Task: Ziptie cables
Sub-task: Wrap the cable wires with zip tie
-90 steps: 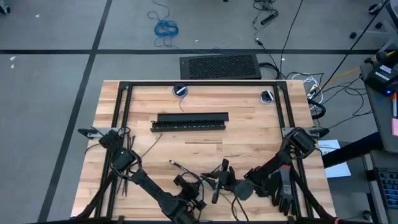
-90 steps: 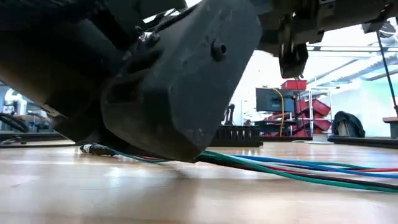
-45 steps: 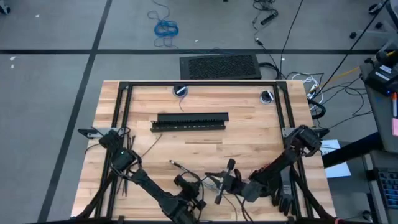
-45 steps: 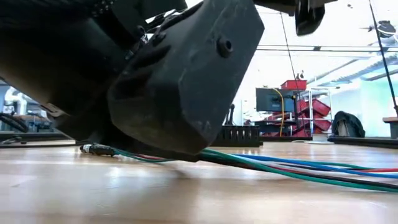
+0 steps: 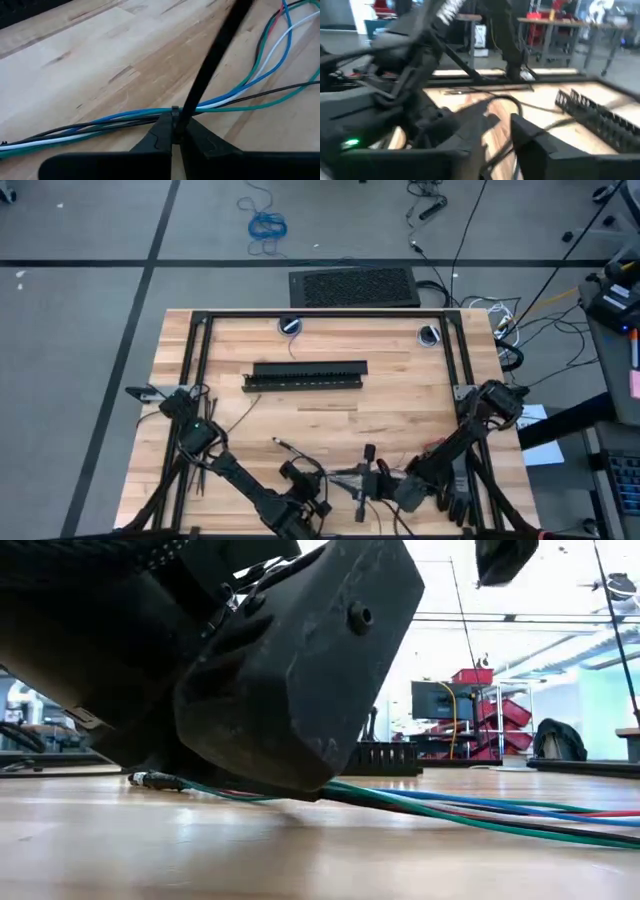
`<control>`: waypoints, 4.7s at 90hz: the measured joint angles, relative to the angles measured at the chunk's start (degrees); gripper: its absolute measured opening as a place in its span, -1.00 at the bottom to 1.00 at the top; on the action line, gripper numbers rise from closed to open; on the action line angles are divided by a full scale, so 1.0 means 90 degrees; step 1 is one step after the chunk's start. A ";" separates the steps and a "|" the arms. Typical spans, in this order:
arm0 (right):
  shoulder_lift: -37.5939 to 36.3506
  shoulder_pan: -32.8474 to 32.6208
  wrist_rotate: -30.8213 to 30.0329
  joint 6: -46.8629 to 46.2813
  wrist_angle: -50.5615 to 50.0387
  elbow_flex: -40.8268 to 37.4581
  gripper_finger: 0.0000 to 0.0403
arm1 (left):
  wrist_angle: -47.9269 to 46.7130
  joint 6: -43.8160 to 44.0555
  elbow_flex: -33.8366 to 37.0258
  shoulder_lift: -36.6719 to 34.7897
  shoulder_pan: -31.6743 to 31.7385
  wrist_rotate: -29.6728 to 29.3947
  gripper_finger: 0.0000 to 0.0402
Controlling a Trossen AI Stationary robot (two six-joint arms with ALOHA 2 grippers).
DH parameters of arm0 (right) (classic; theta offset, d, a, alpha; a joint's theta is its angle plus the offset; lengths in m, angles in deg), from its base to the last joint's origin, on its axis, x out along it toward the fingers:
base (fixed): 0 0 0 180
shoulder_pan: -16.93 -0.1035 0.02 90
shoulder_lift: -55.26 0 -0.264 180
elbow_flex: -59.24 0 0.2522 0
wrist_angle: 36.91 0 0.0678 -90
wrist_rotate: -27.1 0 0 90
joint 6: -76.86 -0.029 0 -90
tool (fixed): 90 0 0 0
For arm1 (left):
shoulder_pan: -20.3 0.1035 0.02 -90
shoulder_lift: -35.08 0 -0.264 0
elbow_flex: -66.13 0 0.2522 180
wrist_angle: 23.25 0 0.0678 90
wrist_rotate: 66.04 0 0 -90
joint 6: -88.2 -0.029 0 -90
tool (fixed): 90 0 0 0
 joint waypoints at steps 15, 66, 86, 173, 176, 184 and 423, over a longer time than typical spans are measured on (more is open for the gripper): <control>0.0001 0.0144 0.0066 -0.0795 -0.0456 0.0000 -0.11 | -0.0001 -0.0001 0.0000 0.0000 0.0000 -0.0007 -0.91; 0.0001 0.0353 0.0248 -0.1108 -0.0791 0.0000 -0.96 | 0.0000 -0.0005 0.0000 0.0002 0.0000 -0.0039 -0.91; 0.0005 0.0382 -0.0153 -0.0716 -0.0803 -0.0002 -1.00 | 0.0002 -0.0003 0.0000 0.0002 0.0000 -0.0106 -0.91; -0.0611 0.0371 -0.1073 0.1084 -0.1109 -0.0017 -1.00 | 0.0713 0.0005 -0.0012 0.0503 0.0007 -0.0195 -0.91; -0.0631 0.0371 -0.1094 0.1118 -0.1105 -0.0017 -1.00 | 0.0714 -0.0006 -0.0012 0.0503 0.0007 -0.0194 -0.91; -0.0667 0.0400 -0.0819 0.0966 -0.1054 -0.0017 -1.00 | 0.0763 -0.0535 -0.0006 0.0502 -0.0005 -0.0225 -0.91; -0.0618 0.0123 -0.0413 0.1371 -0.1523 -0.0005 -1.00 | -0.0068 -0.2276 -0.0114 -0.0471 -0.0135 0.0372 -0.60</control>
